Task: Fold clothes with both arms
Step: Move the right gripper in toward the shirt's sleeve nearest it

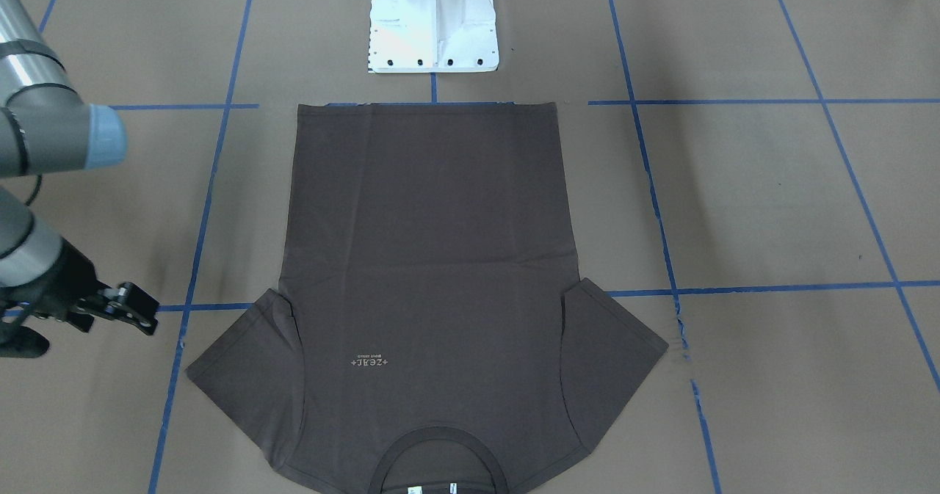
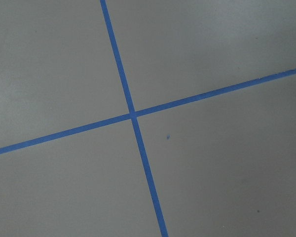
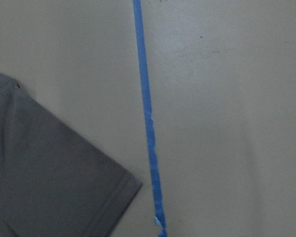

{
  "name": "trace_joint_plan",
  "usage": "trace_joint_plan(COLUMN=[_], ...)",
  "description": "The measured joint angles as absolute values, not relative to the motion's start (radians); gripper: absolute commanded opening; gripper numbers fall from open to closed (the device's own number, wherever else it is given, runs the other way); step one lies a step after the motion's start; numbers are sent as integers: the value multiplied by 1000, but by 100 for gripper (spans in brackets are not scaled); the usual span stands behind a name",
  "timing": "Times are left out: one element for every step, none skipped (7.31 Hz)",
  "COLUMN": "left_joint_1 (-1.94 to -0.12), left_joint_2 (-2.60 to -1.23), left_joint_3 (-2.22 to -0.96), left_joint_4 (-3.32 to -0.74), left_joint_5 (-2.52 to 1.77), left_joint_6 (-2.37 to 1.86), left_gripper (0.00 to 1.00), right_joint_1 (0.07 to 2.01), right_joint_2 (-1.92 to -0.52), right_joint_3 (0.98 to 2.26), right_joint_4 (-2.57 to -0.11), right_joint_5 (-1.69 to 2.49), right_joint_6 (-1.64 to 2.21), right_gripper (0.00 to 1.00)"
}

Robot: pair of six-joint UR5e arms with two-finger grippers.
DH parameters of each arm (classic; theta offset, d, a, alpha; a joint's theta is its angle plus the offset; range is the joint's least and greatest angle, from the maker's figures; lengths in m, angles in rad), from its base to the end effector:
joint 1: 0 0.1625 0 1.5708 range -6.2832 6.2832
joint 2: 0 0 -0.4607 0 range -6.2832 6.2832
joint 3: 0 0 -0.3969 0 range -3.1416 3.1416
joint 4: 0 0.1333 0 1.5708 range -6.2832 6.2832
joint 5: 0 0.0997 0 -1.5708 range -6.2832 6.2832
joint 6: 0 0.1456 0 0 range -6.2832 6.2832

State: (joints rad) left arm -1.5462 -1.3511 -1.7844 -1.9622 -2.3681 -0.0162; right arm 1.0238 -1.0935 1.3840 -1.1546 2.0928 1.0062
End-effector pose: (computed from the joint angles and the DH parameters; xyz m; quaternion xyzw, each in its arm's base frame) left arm -0.0186 -0.4277 0.6713 0.1686 0.3845 0.0781 0.9042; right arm -0.3381 -0.6719 0.4893 0.0688 -0.4070 0.1193 0.9030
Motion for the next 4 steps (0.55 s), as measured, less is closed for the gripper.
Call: trace_joint_plan(left_joint_1=[-1546,-1546,-1546,-1546], left_joint_2=[-1351,-1351,-1351,-1352], left_joint_3=[-1788,-1793,-1798,-1800], left_joint_4=[-1962,-1962,-1962,-1962], left_joint_5=[-2367,-2367,-2367,-2366], left_joint_6=[-17,-18,-18,-18], left_gripper=[100,100,100,100], right_joint_1=[997,972,948,934], right_joint_2=[-1051,-1019,-997,-988], right_joint_3=[1298,1231,1189,1166], right_joint_4=[-1061,-997,-969,-959], right_joint_5=[2058,2022,1976,1947], right_joint_6=[1118,1190,1228,1245], right_gripper=[92,88,87,85])
